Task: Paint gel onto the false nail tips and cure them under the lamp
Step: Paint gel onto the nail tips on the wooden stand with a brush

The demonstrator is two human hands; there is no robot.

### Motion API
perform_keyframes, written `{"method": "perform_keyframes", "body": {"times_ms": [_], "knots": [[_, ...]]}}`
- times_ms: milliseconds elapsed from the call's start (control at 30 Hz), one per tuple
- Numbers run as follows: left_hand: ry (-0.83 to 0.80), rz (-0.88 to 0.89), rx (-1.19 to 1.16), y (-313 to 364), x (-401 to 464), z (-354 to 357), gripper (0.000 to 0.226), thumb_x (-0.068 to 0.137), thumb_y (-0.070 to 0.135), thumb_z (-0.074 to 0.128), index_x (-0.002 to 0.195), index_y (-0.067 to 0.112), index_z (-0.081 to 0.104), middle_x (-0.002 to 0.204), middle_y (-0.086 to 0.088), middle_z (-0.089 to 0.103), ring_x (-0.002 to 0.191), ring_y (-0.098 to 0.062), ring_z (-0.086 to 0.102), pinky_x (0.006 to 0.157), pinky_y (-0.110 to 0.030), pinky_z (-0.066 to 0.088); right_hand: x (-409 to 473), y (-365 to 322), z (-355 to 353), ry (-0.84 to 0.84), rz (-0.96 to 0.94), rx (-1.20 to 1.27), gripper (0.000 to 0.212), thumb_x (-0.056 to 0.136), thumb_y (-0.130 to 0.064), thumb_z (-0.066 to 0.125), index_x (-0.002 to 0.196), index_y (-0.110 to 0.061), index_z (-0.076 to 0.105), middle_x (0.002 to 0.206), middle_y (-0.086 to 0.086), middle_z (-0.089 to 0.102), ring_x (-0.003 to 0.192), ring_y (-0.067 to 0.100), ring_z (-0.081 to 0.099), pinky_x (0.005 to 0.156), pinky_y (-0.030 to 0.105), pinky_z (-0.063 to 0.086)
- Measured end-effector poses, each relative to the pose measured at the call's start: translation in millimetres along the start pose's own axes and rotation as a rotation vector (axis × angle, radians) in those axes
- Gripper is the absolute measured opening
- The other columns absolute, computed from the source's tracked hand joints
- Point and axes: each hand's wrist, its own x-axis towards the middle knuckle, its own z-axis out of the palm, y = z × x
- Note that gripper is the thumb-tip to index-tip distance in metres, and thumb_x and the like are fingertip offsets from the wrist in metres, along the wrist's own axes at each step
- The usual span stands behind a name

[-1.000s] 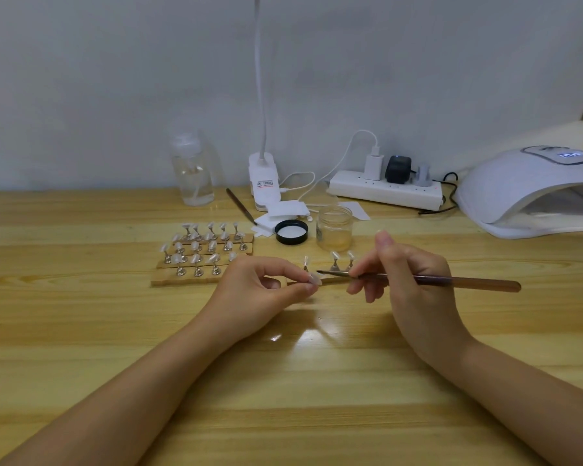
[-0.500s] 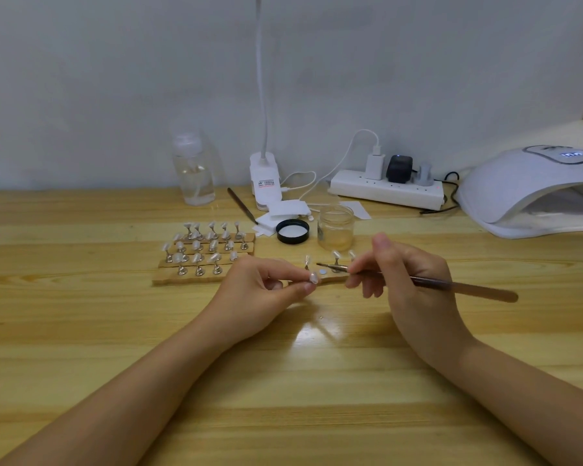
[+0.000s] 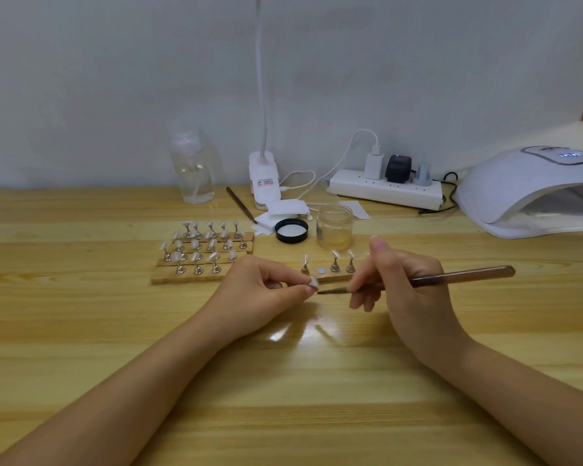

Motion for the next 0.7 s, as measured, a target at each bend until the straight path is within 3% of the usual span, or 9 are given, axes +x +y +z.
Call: {"method": "perform_keyframes", "body": {"times_ms": [100,300,433,533,567,633,700], "knots": [[-0.007,0.006,0.009,1.2,-0.2,0.2,0.019,0.072,0.023,0.072,0.068,0.041,0.072,0.076,-0.013,0.070,0.062,-0.016,0.043,0.064,-0.026,0.035,1.1,-0.1,0.9,-0.028,-0.014,-0.048,0.038,0.090,-0.031,0.047,0.063,-0.013,0.066,0.059,0.008,0.065,0.049,0.006,0.056,0.051,0.012,0.042],[-0.024,0.010,0.014,1.4,-0.6,-0.1,0.013,0.069,0.030,0.069,0.068,0.043,0.072,0.077,-0.019,0.068,0.060,-0.017,0.039,0.061,-0.024,0.032,0.5,-1.0,-0.2,0.020,0.004,-0.008,0.043,0.092,-0.032,0.045,0.060,-0.012,0.065,0.054,0.009,0.063,0.047,0.007,0.055,0.049,0.013,0.043],[-0.019,0.022,0.016,0.3,0.3,-0.8,0.020,0.072,0.026,0.071,0.067,0.044,0.071,0.073,-0.004,0.071,0.057,-0.013,0.041,0.058,-0.017,0.033,0.9,-2.5,1.2,-0.025,0.040,-0.007,0.046,0.091,-0.035,0.045,0.059,-0.009,0.065,0.052,0.010,0.062,0.045,0.008,0.055,0.048,0.014,0.043],[-0.025,0.021,0.018,-0.3,0.5,-0.5,0.017,0.073,0.026,0.070,0.068,0.042,0.072,0.078,-0.017,0.069,0.059,-0.016,0.040,0.061,-0.021,0.033,1.2,-2.3,-0.3,0.016,0.035,0.008,0.045,0.091,-0.032,0.043,0.058,-0.010,0.064,0.052,0.009,0.061,0.045,0.008,0.055,0.048,0.015,0.043],[-0.029,0.024,0.013,-0.4,0.5,-0.6,0.015,0.074,0.024,0.070,0.069,0.039,0.073,0.075,-0.015,0.069,0.057,-0.014,0.041,0.061,-0.020,0.033,1.8,-2.5,0.0,0.016,0.025,-0.010,0.045,0.093,-0.032,0.045,0.060,-0.010,0.065,0.054,0.009,0.063,0.047,0.007,0.055,0.049,0.014,0.043],[-0.029,0.036,0.005,0.3,0.2,-0.7,0.018,0.076,0.015,0.070,0.072,0.033,0.073,0.063,0.007,0.069,0.048,0.004,0.045,0.057,-0.007,0.033,2.3,-1.9,0.4,-0.007,0.044,-0.021,0.044,0.091,-0.035,0.045,0.060,-0.011,0.065,0.054,0.009,0.063,0.047,0.007,0.055,0.049,0.014,0.043],[-0.036,0.033,0.012,1.0,-0.2,-0.4,0.020,0.077,0.011,0.070,0.073,0.030,0.073,0.061,0.020,0.067,0.049,0.012,0.048,0.054,-0.001,0.033,1.6,-2.1,-0.2,-0.020,0.073,-0.005,0.049,0.092,-0.038,0.045,0.055,-0.012,0.063,0.049,0.009,0.059,0.044,0.010,0.054,0.047,0.017,0.044]]}}
